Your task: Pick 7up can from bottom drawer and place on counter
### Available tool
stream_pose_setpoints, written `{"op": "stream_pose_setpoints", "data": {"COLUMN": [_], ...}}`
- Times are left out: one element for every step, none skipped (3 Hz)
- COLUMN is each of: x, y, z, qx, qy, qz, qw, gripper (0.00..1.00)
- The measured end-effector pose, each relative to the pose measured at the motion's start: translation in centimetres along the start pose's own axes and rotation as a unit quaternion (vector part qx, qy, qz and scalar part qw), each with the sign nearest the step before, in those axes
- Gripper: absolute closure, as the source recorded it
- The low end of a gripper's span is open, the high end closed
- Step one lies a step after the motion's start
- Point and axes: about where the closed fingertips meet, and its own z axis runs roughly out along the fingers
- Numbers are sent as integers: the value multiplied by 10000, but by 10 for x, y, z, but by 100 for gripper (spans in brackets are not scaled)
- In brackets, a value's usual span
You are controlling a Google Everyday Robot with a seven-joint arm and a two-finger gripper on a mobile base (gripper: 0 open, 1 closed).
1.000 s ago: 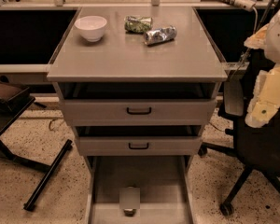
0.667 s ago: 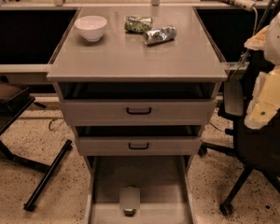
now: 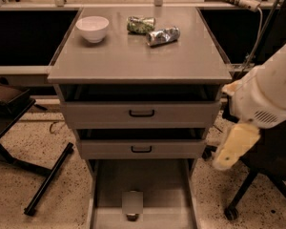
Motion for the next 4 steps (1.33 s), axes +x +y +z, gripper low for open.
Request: {"op": "stream_pose_setpoints", "data": {"x": [-7, -15, -22, -22], "y": [30, 52, 38, 38], "z": [95, 184, 192, 192], "qx": [-424, -751, -492, -492], "qy": [-176, -389, -601, -601], "qz": [67, 210, 276, 275], "qw": [9989, 9962, 9966, 9966], "gripper": [0, 0, 0, 0]}}
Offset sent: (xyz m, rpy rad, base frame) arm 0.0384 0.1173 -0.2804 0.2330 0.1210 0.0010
